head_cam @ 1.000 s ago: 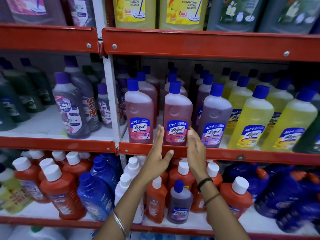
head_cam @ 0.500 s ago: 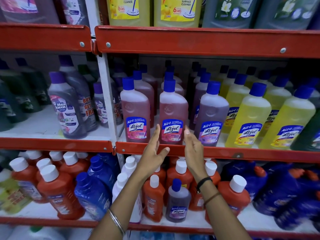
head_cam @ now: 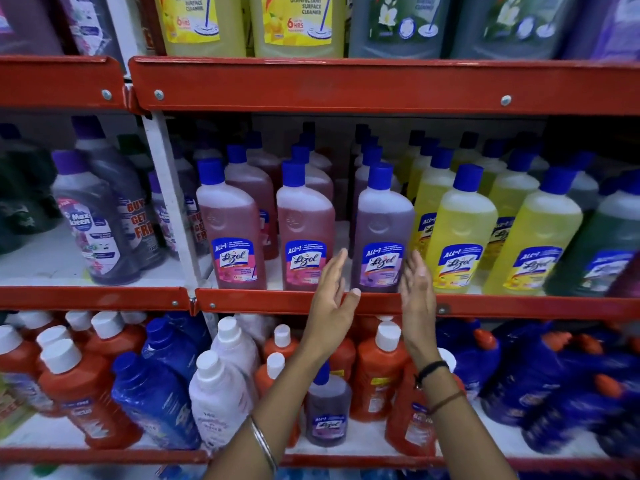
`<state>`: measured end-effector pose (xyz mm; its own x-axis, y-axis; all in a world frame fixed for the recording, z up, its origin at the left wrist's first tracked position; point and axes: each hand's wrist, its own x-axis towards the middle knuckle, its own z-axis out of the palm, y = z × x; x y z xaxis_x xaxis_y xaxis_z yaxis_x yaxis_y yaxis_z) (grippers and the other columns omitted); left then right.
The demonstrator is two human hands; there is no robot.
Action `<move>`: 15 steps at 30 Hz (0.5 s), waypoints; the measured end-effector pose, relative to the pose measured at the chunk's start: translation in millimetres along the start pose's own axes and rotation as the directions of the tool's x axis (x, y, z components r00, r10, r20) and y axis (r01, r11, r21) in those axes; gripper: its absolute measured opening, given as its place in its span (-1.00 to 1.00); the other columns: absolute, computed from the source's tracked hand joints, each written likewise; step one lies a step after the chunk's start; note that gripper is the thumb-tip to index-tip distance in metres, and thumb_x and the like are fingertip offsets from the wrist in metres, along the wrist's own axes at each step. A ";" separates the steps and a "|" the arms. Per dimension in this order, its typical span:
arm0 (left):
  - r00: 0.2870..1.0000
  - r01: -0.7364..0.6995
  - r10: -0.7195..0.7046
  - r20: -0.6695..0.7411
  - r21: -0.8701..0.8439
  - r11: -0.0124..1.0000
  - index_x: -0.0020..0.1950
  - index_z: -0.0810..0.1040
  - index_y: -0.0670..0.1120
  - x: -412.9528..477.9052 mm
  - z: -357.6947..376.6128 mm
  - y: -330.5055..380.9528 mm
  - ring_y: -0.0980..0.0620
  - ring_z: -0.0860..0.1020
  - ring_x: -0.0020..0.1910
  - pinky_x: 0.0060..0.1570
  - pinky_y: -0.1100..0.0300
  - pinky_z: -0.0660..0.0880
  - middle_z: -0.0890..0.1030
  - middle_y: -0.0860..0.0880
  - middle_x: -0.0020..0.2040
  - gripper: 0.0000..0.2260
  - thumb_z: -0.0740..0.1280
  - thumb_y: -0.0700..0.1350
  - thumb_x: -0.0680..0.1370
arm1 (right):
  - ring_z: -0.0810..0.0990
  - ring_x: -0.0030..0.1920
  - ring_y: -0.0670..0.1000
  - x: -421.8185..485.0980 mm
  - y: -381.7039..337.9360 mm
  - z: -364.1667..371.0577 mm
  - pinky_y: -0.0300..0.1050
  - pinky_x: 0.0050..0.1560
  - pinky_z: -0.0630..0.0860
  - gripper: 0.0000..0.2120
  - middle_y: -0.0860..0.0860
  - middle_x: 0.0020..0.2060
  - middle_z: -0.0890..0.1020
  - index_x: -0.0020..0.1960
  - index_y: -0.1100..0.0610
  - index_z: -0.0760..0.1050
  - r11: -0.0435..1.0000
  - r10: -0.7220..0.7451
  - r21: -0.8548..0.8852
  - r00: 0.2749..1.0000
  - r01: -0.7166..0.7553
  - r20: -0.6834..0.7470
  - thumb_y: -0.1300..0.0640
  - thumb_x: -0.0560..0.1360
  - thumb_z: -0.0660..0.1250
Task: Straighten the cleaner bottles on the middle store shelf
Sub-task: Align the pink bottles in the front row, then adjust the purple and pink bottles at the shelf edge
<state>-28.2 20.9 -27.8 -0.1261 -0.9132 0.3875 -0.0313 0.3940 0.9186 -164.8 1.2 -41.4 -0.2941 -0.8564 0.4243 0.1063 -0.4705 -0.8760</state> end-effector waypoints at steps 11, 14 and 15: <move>0.994 0.111 -0.110 0.022 -0.091 0.990 0.51 0.13 -0.04 9.8 11.6 -1.8 0.57 0.38 0.14 -0.01 0.58 0.38 0.29 0.19 0.36 -0.49 0.14 -0.35 0.61 | 0.52 0.22 -0.19 14.5 -4.5 -24.4 -0.34 0.10 0.49 0.03 0.01 0.30 0.49 0.39 0.14 0.35 0.979 0.146 0.124 0.980 -0.162 0.132 -0.57 0.18 0.19; 0.993 0.119 -0.121 -0.015 -0.103 0.988 0.51 0.16 -0.03 10.9 12.8 -1.9 0.43 0.38 0.19 -0.02 0.56 0.41 0.29 0.05 0.44 -0.52 0.13 -0.31 0.62 | 0.51 0.23 -0.16 14.7 -5.1 -25.5 -0.33 0.11 0.49 0.03 0.01 0.30 0.49 0.38 0.14 0.36 0.975 0.160 0.131 0.978 -0.178 0.136 -0.58 0.17 0.19; 0.993 0.117 -0.120 -0.022 -0.097 0.988 0.51 0.17 -0.02 10.7 13.3 -0.9 0.45 0.38 0.18 -0.02 0.56 0.41 0.29 0.04 0.45 -0.53 0.13 -0.30 0.62 | 0.51 0.25 -0.15 14.7 -5.1 -25.6 -0.33 0.11 0.50 0.03 0.01 0.30 0.49 0.38 0.13 0.36 0.974 0.163 0.134 0.977 -0.181 0.135 -0.58 0.17 0.19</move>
<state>-42.7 12.1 -25.5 -0.1001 -0.9558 0.2764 0.0508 0.2726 0.9608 -193.9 -3.6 -36.6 -0.1421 -0.9423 0.3032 0.2840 -0.3322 -0.8994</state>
